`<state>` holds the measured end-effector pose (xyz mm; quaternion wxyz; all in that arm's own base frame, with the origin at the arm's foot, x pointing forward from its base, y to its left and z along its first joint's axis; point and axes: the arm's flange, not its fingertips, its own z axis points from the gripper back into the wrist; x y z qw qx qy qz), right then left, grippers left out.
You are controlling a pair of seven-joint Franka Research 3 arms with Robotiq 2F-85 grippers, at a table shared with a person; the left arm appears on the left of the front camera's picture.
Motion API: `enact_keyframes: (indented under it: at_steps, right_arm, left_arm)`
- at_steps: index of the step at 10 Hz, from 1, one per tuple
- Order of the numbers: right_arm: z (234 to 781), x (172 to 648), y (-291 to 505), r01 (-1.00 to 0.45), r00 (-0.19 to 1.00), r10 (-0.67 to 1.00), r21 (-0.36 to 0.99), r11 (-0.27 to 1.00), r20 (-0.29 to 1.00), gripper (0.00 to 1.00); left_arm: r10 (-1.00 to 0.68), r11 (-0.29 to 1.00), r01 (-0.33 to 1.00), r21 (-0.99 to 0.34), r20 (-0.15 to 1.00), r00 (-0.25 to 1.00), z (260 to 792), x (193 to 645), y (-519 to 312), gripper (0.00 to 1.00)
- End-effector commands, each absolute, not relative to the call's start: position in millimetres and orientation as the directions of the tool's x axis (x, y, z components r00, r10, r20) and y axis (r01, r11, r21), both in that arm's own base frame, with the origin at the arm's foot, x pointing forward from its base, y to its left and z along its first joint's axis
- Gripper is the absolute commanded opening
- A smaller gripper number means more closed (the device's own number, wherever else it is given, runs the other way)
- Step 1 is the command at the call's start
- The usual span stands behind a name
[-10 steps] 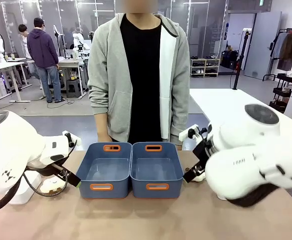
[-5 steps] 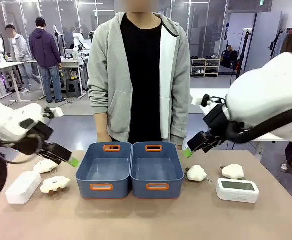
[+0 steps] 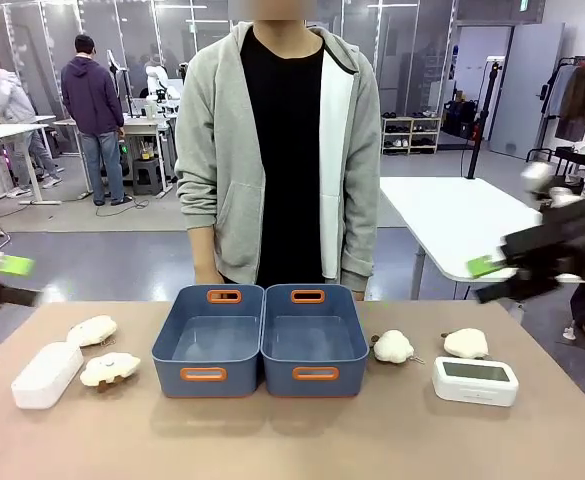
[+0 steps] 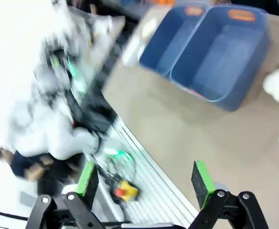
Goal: Sort the digital clocks into the basket.
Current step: Pick up the Digital clock from the table and place it into the empty Plastic storage basket.
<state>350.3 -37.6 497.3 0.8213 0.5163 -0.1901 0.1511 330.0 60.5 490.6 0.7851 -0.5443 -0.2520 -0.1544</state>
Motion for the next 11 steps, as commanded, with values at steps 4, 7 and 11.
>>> enact_keyframes:
  at_steps: [4,7,11]
  right_arm:
    - [426.6,327.1,-152.3,-0.307,0.817,-0.399,0.9,0.309,0.416,1.0]
    - [418.6,324.1,-168.3,-0.247,0.776,-0.489,0.906,0.344,0.398,1.0]
    - [415.7,321.8,-181.5,-0.249,0.792,-0.481,0.918,0.309,0.377,1.0]
  left_arm:
    - [0.44,0.382,0.248,-0.89,0.411,0.798,429.3,257.7,166.6,1.0]
    - [0.496,0.391,0.236,-0.89,0.419,0.76,414.1,255.8,174.7,1.0]
    - [0.503,0.384,0.196,-0.902,0.382,0.775,426.8,270.6,222.5,1.0]
